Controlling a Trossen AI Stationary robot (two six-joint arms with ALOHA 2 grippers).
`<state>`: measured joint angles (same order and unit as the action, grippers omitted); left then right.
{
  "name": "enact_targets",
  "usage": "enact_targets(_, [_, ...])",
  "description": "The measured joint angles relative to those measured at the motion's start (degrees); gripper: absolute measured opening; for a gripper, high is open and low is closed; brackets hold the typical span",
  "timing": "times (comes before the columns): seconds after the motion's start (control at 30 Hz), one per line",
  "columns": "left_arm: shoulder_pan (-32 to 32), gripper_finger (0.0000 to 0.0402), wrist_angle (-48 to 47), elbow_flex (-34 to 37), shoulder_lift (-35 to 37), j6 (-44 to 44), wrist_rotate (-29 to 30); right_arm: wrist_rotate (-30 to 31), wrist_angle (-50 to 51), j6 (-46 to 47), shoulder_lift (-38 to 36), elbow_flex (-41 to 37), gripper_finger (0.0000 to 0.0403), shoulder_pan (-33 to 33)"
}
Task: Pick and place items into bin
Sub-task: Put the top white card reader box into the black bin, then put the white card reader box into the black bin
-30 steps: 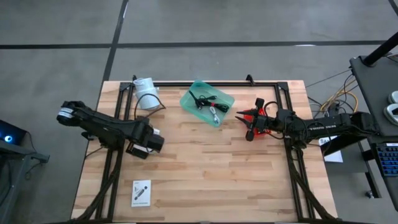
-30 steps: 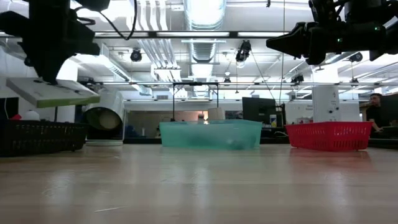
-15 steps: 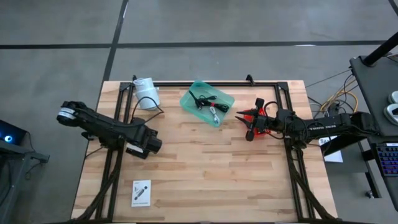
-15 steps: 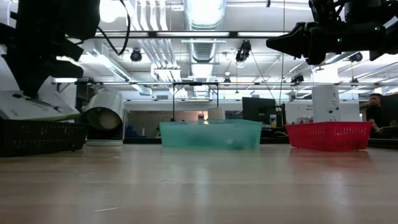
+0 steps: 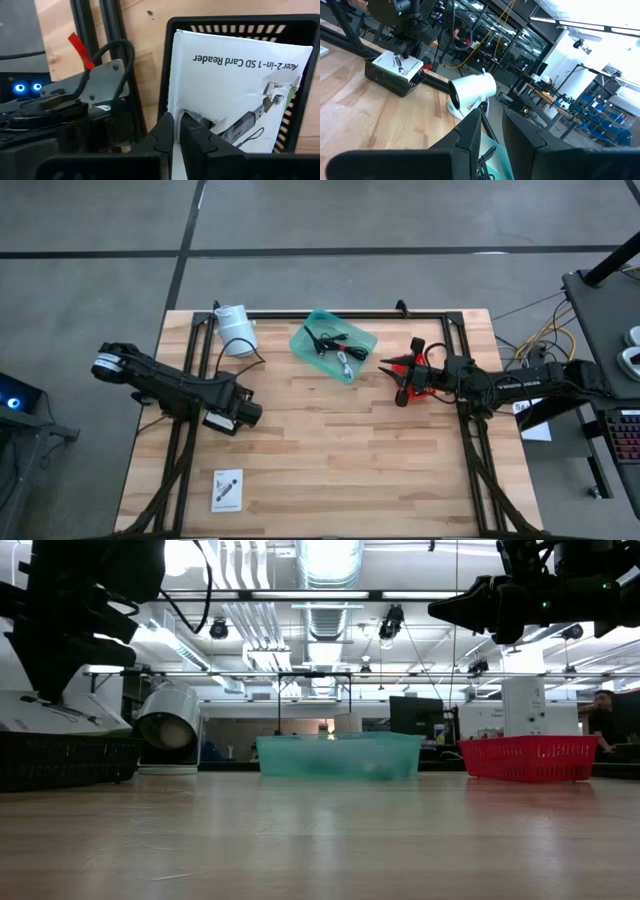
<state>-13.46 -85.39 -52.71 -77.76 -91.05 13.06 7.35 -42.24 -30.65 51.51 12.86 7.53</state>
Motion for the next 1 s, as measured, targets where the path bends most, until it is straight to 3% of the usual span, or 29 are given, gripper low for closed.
enact_targets(0.17, [-0.01,0.0027,-0.17,0.00,0.00,-0.05,-0.83,0.00,0.01,0.00,0.00,0.00,0.0068,0.02])
enact_targets(0.53, [-0.01,0.0129,-0.16,-0.07,0.00,0.48,-1.18,0.00,0.00,0.00,0.00,0.00,0.0068,0.01])
enact_targets(0.73, [-0.02,0.0147,-0.16,-3.10,0.03,0.48,-1.71,0.00,0.00,0.00,0.00,0.00,0.0068,0.00])
enact_targets(0.93, [-0.14,0.0148,4.18,-7.97,0.09,0.86,-9.25,-0.01,0.00,0.00,0.00,0.00,0.0068,0.00])
enact_targets(1.0, [-0.44,0.0148,9.28,-8.49,0.09,5.58,-12.54,0.00,0.00,0.00,0.00,0.00,0.0068,0.01])
